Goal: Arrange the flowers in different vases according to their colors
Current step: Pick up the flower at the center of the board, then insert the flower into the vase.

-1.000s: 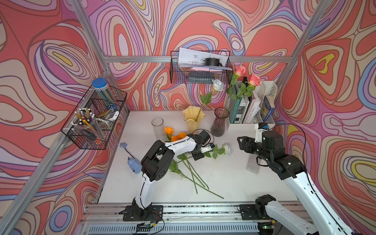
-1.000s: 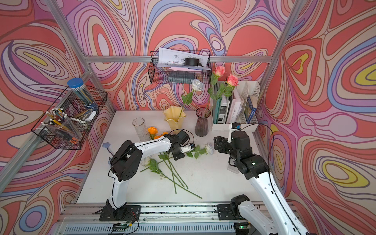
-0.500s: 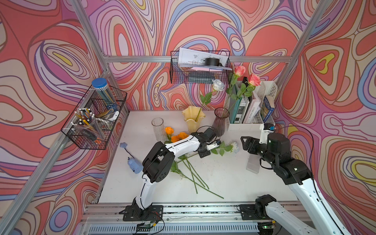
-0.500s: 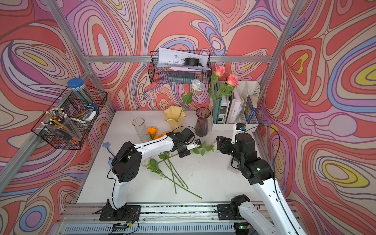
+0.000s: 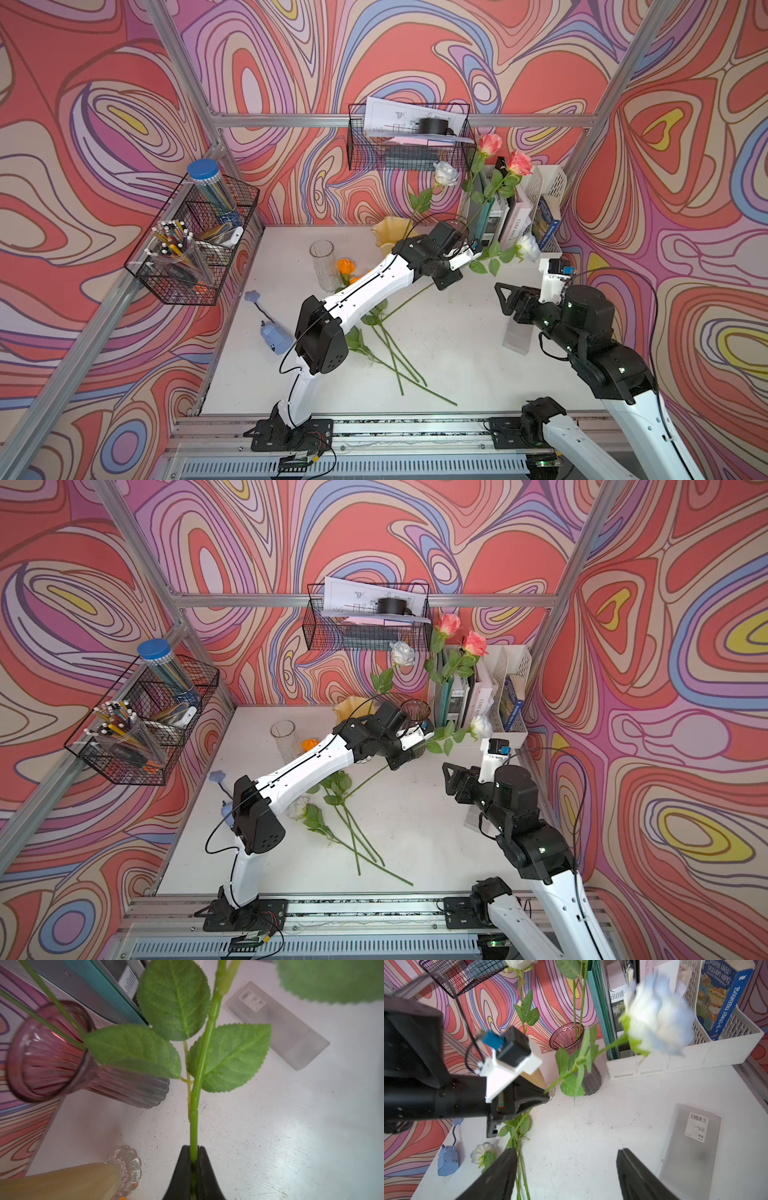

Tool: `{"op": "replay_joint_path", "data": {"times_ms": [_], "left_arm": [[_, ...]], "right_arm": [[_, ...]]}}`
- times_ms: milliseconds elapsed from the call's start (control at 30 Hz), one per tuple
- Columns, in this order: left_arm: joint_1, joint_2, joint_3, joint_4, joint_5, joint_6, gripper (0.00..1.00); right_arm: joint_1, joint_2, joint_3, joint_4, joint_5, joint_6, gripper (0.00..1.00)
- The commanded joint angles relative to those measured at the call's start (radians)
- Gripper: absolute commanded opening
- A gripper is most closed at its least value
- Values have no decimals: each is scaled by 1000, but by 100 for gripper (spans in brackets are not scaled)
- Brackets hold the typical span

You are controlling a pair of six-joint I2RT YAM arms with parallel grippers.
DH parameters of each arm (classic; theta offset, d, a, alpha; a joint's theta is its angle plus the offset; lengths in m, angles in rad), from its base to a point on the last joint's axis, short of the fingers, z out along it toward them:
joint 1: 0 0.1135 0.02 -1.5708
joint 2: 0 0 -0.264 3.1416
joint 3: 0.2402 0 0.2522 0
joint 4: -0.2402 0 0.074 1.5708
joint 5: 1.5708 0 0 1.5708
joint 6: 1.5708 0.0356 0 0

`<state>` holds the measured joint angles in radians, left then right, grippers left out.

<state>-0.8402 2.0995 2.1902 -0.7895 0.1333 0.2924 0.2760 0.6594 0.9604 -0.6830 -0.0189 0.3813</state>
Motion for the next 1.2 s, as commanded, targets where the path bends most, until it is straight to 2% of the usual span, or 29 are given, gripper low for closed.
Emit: {"op": "replay_joint_path", "data": {"times_ms": [0,167,267,367,500,667,833,1033,1167], "left_arm": [[-6,9,139,-64,68,-68,0],[4,2,322,-70,46,-141,0],[13,-48,340,-16,-14,-169,0],[39,-144,278,98,-58,-202,0],[98,-324,63,375,-81,-224,0],[181,-414,-17,568,-67,-217,0],[231,-416,-49,705,-55,-181,0],[286,-348,-50,770,-9,-185,0],[303,-317,-119,836,10,-160,0]], "right_arm": [[-4,-27,-3,22,-57,-35,77],[-4,-68,-4,46,-171,-59,77],[-4,-73,-16,53,-234,-67,77],[-4,-59,-37,51,-236,-68,77],[-4,-49,-64,70,-224,-69,77],[-4,-16,-74,80,-207,-80,77],[-4,19,-84,111,-201,-82,77],[-4,46,-84,125,-192,-81,77],[-4,53,-79,122,-189,-84,77]]}}
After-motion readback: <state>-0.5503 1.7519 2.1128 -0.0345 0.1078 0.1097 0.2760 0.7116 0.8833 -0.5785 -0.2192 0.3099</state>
